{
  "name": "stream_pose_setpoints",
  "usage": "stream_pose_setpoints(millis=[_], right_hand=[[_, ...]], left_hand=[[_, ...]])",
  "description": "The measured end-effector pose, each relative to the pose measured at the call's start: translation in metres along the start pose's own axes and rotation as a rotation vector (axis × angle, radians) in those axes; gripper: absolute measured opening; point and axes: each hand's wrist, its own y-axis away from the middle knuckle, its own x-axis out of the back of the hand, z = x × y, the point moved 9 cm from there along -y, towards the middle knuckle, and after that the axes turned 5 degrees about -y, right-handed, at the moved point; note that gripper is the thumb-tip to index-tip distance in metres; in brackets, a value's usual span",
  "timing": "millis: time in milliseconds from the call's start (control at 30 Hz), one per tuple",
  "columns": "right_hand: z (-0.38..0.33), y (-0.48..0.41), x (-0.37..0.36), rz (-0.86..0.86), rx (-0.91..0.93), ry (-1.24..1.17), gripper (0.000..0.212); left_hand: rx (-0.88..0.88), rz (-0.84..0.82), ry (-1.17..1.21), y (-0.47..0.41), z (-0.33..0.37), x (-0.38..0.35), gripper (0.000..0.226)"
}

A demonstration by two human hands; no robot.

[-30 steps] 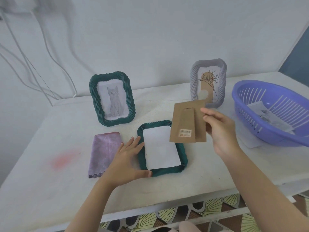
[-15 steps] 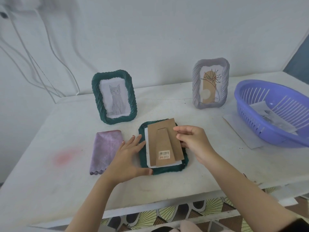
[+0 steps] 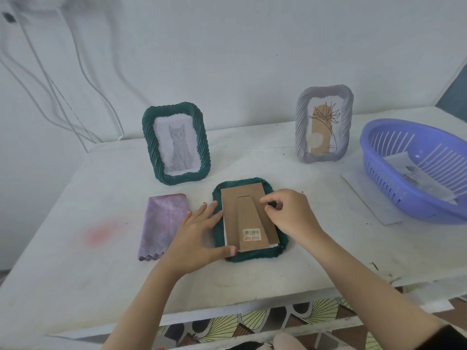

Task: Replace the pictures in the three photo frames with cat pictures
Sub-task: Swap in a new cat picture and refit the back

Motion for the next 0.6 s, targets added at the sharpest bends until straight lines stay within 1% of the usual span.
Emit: stream_pose_setpoints(millis=[67, 200, 300, 433, 600], right_hand=[[-0.002, 0.0, -0.001, -0.017, 0.042, 0.096, 0.021], [0.0, 0.001, -0.002, -0.049, 0.095, 0.134, 0.024], [0.008, 0.001, -0.004, -0.131, 0.082, 0.103, 0.03], [0.022, 0.003, -0.004, -0.219, 0.001, -0.052, 0.035], [0.028, 0.001, -0.004, -0.223, -0.024, -0.096, 0.038]], left_hand=[[0.003, 0.014, 0.006, 0.0, 0.001, 0.001, 0.113], [0.029, 0.053, 0.04, -0.001, 0.001, 0.004, 0.09], [0.028, 0.055, 0.041, -0.001, -0.001, 0.003, 0.088], [0.023, 0.05, 0.027, -0.002, -0.002, 0.002, 0.079], [0.014, 0.067, 0.031, -0.002, -0.003, 0.001, 0.088]])
